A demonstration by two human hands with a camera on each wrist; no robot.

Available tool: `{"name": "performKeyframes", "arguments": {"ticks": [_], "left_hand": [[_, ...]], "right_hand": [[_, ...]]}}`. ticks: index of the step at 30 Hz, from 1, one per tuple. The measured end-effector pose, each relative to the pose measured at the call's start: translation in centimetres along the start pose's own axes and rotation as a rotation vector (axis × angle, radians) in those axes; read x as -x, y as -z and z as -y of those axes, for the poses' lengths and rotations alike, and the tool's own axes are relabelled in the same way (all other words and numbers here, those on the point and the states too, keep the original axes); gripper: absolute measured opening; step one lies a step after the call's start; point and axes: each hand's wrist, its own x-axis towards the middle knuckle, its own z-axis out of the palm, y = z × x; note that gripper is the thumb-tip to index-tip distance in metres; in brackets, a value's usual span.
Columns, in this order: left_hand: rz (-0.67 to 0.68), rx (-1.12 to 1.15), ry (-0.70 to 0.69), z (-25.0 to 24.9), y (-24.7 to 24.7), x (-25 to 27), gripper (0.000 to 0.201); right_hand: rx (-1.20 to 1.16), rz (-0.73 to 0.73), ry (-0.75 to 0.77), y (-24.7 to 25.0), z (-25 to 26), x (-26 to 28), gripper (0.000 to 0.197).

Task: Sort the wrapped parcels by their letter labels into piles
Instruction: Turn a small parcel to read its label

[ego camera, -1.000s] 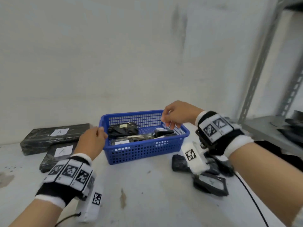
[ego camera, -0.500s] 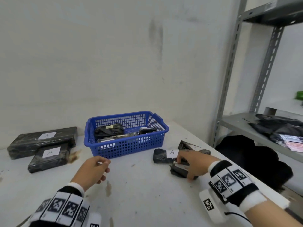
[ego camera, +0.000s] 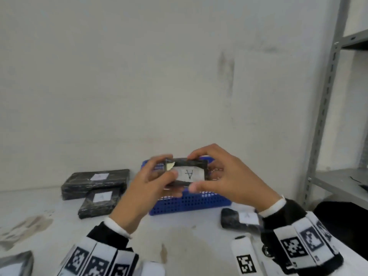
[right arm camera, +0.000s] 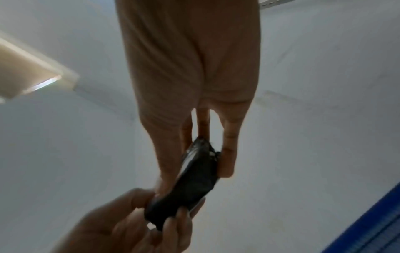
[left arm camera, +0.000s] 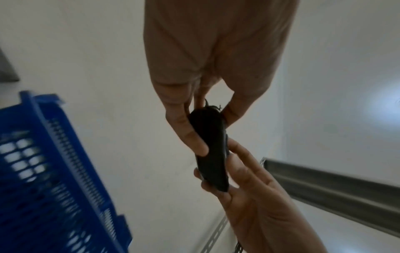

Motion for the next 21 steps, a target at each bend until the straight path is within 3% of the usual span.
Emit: {"name": "performKeyframes", "arguments": {"ticks": [3, 12, 15, 21], "left_hand": [[-0.041, 0.024, -0.12, -1.8, 2.2, -0.3, 0.035], [-0.091, -0.118, -0.243, -3.6, 6.1, -1.2, 0.047], [-0.122, -0.159, -0.273, -4.0, 6.5, -1.3, 0.052], [-0.157, -0.205, -0.278, -4.5, 7.1, -0.9, 0.055]], "right_hand": [[-0.25, -0.038, 0.016, -1.0, 1.0, -1.6, 0.042], [-0.509, -0.077, 0.059, -4.6, 1.3, -5.8, 0.043], [-0.554, -0.092, 0.09, -5.4, 1.4, -6.5, 0.051], [-0.566, -0.098, 0.136, -5.9, 2.3, -6.5, 0.048]]}}
